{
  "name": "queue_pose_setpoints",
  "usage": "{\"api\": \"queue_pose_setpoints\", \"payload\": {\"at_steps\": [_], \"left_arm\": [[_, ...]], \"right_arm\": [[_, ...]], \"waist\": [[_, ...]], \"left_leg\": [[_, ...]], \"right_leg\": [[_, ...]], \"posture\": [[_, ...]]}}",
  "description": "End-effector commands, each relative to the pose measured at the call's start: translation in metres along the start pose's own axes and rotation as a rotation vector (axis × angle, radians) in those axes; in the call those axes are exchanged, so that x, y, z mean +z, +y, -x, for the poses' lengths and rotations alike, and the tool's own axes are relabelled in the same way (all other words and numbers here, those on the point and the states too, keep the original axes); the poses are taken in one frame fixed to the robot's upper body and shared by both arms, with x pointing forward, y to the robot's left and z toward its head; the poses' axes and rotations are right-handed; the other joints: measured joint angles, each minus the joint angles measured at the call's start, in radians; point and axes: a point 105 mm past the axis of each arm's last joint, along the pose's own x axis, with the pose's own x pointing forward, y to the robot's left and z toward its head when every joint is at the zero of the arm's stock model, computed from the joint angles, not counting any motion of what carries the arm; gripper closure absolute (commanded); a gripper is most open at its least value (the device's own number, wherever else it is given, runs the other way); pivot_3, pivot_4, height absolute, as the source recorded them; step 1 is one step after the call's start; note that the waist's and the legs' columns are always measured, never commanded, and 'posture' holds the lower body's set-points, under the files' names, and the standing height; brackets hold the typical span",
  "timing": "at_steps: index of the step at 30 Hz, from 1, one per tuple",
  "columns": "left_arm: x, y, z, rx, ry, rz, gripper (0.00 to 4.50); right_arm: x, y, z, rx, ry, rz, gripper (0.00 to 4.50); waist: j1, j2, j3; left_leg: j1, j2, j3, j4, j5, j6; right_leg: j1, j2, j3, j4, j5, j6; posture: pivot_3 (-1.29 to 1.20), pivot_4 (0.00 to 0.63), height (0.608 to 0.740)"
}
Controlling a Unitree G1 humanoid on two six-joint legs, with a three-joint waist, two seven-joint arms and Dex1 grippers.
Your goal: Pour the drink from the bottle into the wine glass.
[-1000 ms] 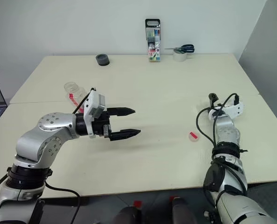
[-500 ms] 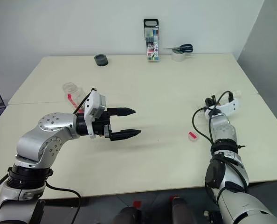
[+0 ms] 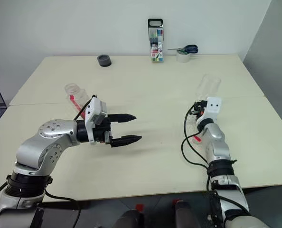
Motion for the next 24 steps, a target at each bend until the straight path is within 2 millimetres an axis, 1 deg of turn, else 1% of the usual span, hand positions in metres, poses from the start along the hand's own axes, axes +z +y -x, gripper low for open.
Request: {"api": "queue_pose_setpoints", "payload": {"at_steps": [1,6,9,12,15,17,19,20,21,22,23,24], "left_arm": [[0.009,0.000,0.006,0.026,-0.035,-0.038,0.00],[0.005,-0.004,0.007,0.045,-0.038,-0.022,0.00],[0.004,-0.004,0.008,0.068,-0.044,-0.015,0.00],[0.005,-0.004,0.009,0.090,-0.049,-0.011,0.00],[0.004,-0.004,0.012,0.112,-0.051,-0.005,0.00],[0.003,-0.002,0.015,0.145,-0.061,0.009,0.00],[0.003,0.000,0.019,0.192,-0.075,0.019,0.00],[0.001,0.003,0.023,0.251,-0.074,0.016,0.00],[0.000,0.005,0.026,0.292,-0.072,0.014,0.00],[-0.003,0.006,0.031,0.339,-0.068,0.013,0.00],[-0.005,0.007,0.034,0.368,-0.065,0.013,0.00],[-0.006,0.007,0.039,0.417,-0.073,0.024,0.00]], "right_arm": [[-0.032,0.005,0.018,0.028,0.107,0.061,4.23],[-0.045,0.022,0.032,0.117,0.143,0.194,4.23],[-0.056,0.029,0.037,0.139,0.168,0.207,4.23],[-0.064,0.030,0.038,0.136,0.184,0.197,4.23],[-0.064,0.034,0.032,0.148,0.174,0.195,4.23],[-0.059,0.041,0.021,0.158,0.141,0.170,4.23],[-0.049,0.057,0.007,0.201,0.089,0.158,4.23],[-0.040,0.072,-0.004,0.237,0.056,0.148,4.23],[-0.033,0.082,-0.010,0.262,0.035,0.142,4.23],[-0.027,0.094,-0.017,0.288,0.014,0.135,4.23],[-0.023,0.101,-0.022,0.304,0.002,0.131,4.23],[-0.016,0.116,-0.028,0.337,-0.013,0.120,4.23]], "waist": [[0.000,0.000,0.000],[0.002,0.000,0.000],[0.002,0.000,-0.001],[-0.001,-0.001,-0.001],[-0.005,-0.004,-0.003],[-0.009,-0.006,-0.005],[-0.022,-0.007,-0.004],[-0.028,-0.007,-0.004],[-0.036,-0.008,-0.003],[-0.039,-0.010,-0.003],[-0.040,-0.011,-0.002],[-0.042,-0.010,-0.002]], "left_leg": [[0.000,0.000,0.000,0.000,0.000,0.000],[0.000,0.000,-0.001,0.000,0.000,0.000],[0.001,0.000,-0.001,0.000,0.000,0.000],[0.001,0.001,0.000,0.000,0.000,0.000],[0.003,0.001,0.000,-0.001,0.000,0.000],[0.004,0.001,0.001,-0.001,0.000,0.000],[0.010,0.001,0.003,-0.001,-0.002,0.003],[0.016,0.001,0.005,-0.002,-0.002,0.004],[0.020,0.001,0.006,-0.003,-0.002,0.004],[0.024,0.001,0.010,-0.004,-0.003,0.004],[0.029,0.001,0.014,-0.008,-0.002,0.004],[0.033,0.001,0.017,-0.013,-0.002,0.005]], "right_leg": [[0.000,0.000,0.000,0.000,0.000,0.000],[0.000,0.000,0.000,0.000,0.000,0.000],[0.001,0.000,-0.001,0.000,0.000,0.000],[0.001,0.000,0.000,0.000,0.000,0.000],[0.001,0.001,0.000,0.000,0.000,0.000],[0.002,0.001,0.001,0.000,0.000,0.000],[0.006,0.002,0.002,0.000,0.001,-0.002],[0.011,0.003,0.003,-0.001,0.001,-0.002],[0.014,0.004,0.004,-0.001,0.001,-0.002],[0.015,0.006,0.009,-0.001,0.001,-0.003],[0.016,0.008,0.015,0.000,0.002,-0.004],[0.016,0.009,0.019,0.000,0.002,-0.004]], "posture": [[0.00,0.150,0.740],[0.00,0.150,0.740],[0.00,0.150,0.740],[0.00,0.150,0.740],[0.00,0.150,0.740],[0.00,0.150,0.740],[0.00,0.150,0.740],[0.00,0.150,0.740],[0.00,0.150,0.740],[0.00,0.150,0.740],[0.00,0.150,0.740],[0.00,0.150,0.740]]}}
